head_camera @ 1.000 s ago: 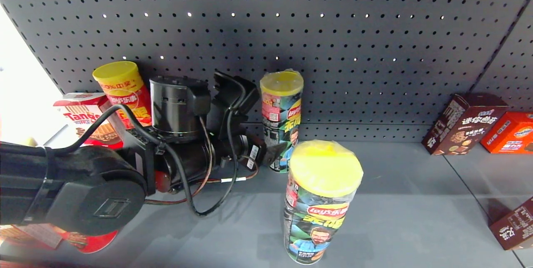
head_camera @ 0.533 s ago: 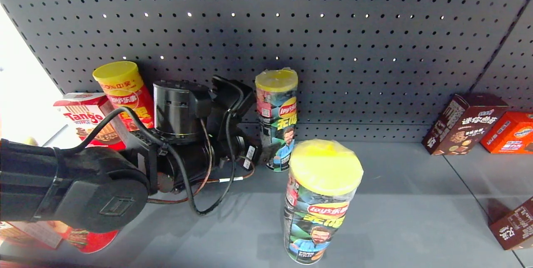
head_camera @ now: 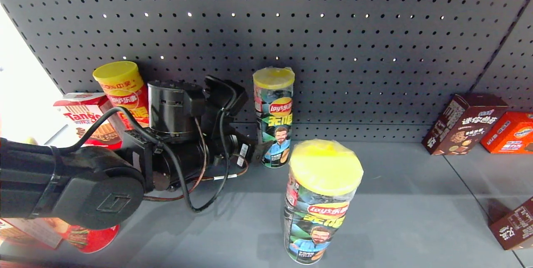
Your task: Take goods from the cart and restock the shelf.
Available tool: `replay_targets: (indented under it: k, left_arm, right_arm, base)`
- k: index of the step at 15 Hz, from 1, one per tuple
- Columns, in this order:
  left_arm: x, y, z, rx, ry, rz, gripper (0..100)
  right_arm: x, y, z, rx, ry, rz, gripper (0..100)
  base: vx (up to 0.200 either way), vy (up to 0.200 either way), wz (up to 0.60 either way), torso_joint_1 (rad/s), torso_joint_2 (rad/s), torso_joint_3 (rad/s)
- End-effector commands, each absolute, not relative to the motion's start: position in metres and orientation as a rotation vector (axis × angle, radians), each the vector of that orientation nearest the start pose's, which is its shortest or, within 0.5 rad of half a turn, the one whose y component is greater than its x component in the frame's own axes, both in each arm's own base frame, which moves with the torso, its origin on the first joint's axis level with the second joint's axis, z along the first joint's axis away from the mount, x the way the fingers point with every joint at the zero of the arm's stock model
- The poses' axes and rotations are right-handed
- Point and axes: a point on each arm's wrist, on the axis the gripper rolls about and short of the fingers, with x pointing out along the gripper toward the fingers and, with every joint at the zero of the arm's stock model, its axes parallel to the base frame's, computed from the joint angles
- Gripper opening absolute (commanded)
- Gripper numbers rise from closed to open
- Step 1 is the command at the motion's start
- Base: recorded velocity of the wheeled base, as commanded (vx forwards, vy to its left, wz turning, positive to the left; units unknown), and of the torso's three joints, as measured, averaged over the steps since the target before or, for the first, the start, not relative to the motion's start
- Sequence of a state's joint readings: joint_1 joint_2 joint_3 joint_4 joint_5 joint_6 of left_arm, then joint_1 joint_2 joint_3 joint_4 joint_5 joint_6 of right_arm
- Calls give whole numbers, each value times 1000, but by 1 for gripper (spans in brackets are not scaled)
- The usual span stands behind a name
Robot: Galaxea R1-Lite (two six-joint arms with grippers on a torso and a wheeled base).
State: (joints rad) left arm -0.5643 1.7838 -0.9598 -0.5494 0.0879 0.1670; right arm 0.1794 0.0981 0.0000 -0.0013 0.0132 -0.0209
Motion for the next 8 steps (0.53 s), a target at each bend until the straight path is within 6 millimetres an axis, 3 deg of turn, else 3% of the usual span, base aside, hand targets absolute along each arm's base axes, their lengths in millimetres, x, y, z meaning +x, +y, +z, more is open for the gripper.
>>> replay_targets:
  k: [1, 8]
  left_arm:
    - [287, -173, 189, 250, 223, -479, 100]
    - [293, -163, 190, 271, 219, -430, 100]
  right_arm:
    - [-15, -2, 78, -30, 96, 194, 100]
    - [-15, -2, 78, -30, 96, 196, 100]
  base:
    - [0, 0, 0, 0, 0, 0]
    - [0, 0, 0, 0, 0, 0]
